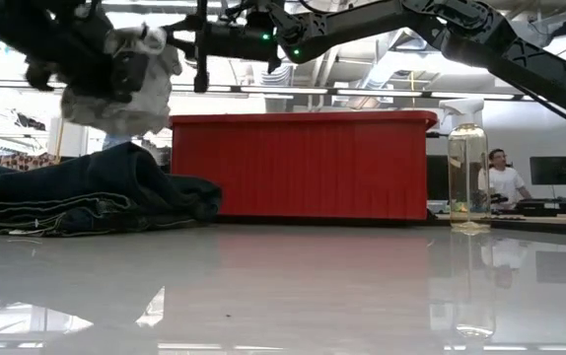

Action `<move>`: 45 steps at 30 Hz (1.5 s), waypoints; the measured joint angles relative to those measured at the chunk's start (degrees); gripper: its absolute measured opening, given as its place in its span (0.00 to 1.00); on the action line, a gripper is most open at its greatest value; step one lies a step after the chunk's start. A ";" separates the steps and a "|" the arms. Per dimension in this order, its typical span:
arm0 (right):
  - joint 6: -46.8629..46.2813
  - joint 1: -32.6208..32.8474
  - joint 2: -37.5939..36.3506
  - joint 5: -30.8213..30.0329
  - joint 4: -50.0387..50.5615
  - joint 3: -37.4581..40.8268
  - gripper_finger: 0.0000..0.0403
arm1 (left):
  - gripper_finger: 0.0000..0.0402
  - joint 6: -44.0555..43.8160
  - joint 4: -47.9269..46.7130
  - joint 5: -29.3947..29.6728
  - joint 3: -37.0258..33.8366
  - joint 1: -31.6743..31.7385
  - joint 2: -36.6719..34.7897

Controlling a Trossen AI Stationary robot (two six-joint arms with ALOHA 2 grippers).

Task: Fold Laundry from Bin
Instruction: Stack the white patterned shirts on top of the gray pants

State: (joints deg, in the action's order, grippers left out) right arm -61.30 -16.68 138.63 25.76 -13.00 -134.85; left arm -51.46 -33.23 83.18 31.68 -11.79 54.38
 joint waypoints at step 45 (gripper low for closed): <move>1.44 3.16 9.67 2.82 31.35 0.22 0.09 | 0.00 -11.08 -32.40 -64.17 4.38 2.94 -1.61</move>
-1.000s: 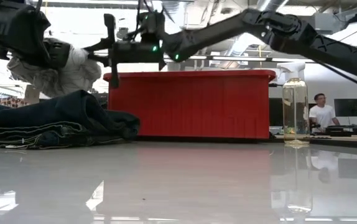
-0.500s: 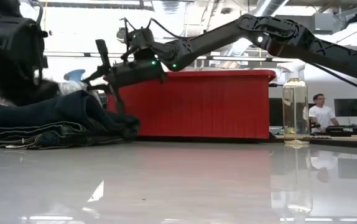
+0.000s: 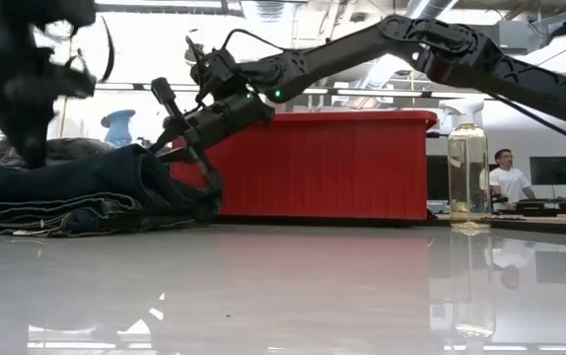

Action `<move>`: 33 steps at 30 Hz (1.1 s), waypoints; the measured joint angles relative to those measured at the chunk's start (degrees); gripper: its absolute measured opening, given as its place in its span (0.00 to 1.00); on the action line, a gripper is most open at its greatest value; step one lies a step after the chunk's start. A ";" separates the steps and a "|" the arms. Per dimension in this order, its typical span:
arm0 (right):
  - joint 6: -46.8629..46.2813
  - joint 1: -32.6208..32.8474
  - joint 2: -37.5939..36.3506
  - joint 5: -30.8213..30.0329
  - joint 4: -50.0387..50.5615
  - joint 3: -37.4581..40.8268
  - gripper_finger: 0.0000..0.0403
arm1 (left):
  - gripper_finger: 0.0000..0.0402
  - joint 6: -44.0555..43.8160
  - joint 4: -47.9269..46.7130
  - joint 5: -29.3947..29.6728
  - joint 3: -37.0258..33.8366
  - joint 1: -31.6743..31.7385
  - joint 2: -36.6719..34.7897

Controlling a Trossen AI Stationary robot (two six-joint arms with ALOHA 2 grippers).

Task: Fold Laundry from Bin
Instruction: Stack the white patterned shirts on top of the gray pants

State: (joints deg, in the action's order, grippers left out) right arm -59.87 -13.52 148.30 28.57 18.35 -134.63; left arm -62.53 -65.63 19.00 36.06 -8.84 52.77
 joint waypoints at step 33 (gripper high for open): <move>13.70 -0.19 -5.24 -6.92 20.51 0.04 0.49 | 0.00 -2.79 4.56 20.39 -1.25 1.09 -1.42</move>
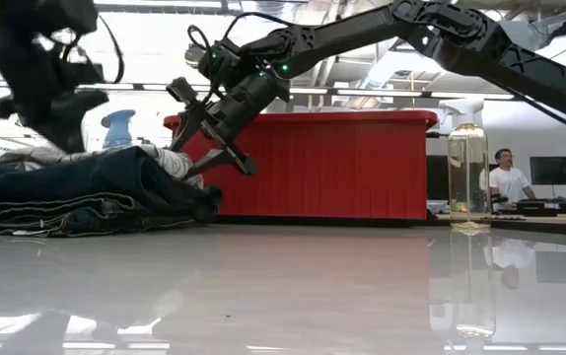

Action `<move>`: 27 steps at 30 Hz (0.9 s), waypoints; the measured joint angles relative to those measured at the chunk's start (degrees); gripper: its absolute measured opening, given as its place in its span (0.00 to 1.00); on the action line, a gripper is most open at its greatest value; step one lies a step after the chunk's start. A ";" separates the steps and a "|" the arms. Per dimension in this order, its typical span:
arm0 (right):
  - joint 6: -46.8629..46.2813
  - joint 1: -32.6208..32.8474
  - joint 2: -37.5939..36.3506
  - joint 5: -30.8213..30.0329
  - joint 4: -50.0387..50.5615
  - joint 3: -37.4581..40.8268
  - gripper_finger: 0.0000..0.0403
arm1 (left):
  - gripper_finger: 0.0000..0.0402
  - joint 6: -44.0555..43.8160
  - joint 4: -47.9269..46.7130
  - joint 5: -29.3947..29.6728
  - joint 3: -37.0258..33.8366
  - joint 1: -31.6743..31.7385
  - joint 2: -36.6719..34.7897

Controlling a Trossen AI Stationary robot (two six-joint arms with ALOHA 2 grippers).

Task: Fold Laundry from Bin
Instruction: Stack the white patterned shirts on top of the gray pants

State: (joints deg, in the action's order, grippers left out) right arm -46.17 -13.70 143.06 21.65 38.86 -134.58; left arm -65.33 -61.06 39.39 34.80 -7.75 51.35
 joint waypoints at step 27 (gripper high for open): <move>13.20 -0.22 -5.06 -1.06 -14.31 -0.11 0.04 | 0.00 4.24 4.24 1.05 6.62 0.75 -7.70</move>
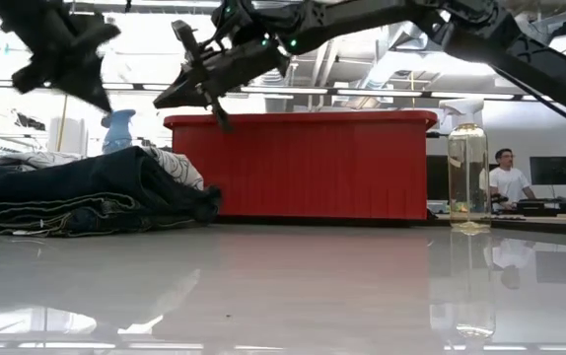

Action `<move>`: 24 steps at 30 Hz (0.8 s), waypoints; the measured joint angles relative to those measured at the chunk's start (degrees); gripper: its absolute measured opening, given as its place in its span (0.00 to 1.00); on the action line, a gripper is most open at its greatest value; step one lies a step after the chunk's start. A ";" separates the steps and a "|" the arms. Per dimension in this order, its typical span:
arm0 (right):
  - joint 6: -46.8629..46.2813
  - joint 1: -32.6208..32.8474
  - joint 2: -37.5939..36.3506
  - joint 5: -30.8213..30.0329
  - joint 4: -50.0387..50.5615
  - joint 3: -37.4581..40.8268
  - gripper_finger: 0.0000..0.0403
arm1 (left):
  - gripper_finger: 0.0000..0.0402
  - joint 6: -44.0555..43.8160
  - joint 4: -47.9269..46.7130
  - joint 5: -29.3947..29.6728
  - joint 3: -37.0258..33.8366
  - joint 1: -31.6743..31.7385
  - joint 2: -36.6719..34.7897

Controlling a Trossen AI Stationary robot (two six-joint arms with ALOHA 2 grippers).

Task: Fold Laundry from Bin
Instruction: Stack the white patterned shirts on top of the gray pants

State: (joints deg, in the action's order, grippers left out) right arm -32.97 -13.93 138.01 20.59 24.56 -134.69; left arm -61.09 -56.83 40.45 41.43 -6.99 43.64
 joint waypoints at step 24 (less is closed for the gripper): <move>-1.58 -1.02 3.92 1.91 -15.04 16.42 0.03 | 0.00 0.95 33.77 7.97 -33.11 0.21 -24.18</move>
State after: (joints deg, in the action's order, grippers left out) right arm -34.55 -14.95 141.93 22.50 9.52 -118.27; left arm -60.14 -23.06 48.42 8.32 -6.79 19.46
